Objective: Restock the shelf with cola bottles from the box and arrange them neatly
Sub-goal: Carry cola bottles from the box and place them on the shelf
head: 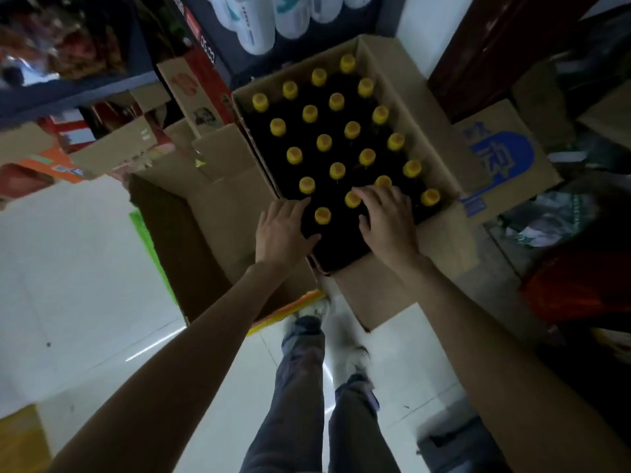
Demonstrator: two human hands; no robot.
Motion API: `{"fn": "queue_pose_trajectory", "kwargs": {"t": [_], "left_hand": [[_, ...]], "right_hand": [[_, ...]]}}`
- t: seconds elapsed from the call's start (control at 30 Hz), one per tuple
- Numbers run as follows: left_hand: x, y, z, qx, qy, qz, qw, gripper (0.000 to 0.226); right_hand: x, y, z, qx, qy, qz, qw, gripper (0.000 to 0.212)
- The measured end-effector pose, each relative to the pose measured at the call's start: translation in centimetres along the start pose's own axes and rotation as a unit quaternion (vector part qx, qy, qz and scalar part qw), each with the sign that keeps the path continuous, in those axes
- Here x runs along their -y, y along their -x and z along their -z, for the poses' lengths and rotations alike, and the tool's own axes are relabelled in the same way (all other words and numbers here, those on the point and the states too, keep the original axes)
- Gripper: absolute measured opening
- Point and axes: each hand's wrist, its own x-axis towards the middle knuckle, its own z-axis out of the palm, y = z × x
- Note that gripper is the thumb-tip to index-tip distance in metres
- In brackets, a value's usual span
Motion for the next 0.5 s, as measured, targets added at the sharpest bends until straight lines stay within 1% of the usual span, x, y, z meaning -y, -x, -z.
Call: {"fn": "queue_pose_trajectory", "kwargs": {"t": [0.03,0.1,0.13,0.17,0.23,0.33,0.4,0.43,0.5], "left_hand": [[0.2,-0.9,-0.5,0.006,-0.010,-0.011,1.000,0.069],[0.3,-2.3,-1.3,0.022,-0.036,-0.034,0.998,0.066],[0.4,-2.8,-1.7,0.023,-0.049,-0.048,0.997,0.063],[0.5,-3.3,-2.1,0.019,-0.060,-0.062,0.996,0.059],[0.6,-4.1,-2.6,0.022,-0.073,-0.080,0.994,0.050],[0.8,-4.4,-2.9,0.020,-0.073,-0.084,0.994,0.041],[1.3,-4.9,-3.0,0.019,-0.068,-0.103,0.992,0.040],[1.7,-4.6,-3.3,0.005,-0.065,-0.107,0.992,0.041],[2.2,-4.4,-3.3,-0.010,-0.029,-0.122,0.992,0.041]], "right_hand": [[-0.1,-1.0,-1.0,0.026,0.061,0.001,0.998,0.055],[-0.3,-2.5,-2.4,0.100,0.133,-0.016,0.986,0.063],[-0.6,-3.1,-3.0,0.124,0.153,-0.021,0.980,0.062],[-0.9,-3.6,-3.5,0.129,0.168,-0.019,0.977,0.058],[-1.3,-4.3,-3.9,0.097,0.175,0.007,0.980,0.049],[-2.0,-4.2,-3.9,0.043,0.130,0.028,0.990,0.043],[-2.0,-3.7,-3.2,0.023,0.078,0.003,0.997,0.040],[-1.7,-3.2,-2.9,0.006,0.039,-0.003,0.999,0.038],[-0.8,-2.3,-1.5,-0.035,-0.041,-0.037,0.998,0.035]]}}
